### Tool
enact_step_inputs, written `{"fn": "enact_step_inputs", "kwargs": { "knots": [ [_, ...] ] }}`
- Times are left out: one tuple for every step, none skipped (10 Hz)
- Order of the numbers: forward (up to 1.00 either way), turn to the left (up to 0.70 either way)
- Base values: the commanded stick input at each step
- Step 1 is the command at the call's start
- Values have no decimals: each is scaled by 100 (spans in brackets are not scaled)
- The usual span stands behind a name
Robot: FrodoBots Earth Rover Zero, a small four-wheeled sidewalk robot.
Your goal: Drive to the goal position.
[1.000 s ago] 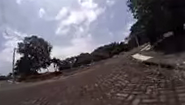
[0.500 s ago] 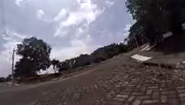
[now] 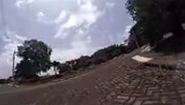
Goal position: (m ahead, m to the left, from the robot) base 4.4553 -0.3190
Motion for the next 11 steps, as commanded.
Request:
{"fn": "enact_step_inputs", "kwargs": {
  "knots": [
    [70, 0],
    [70, 0],
    [70, 0],
    [70, 0],
    [70, 0],
    [70, 0],
    [70, 0],
    [70, 0],
    [70, 0],
    [70, 0],
    [70, 0]
  ]
}}
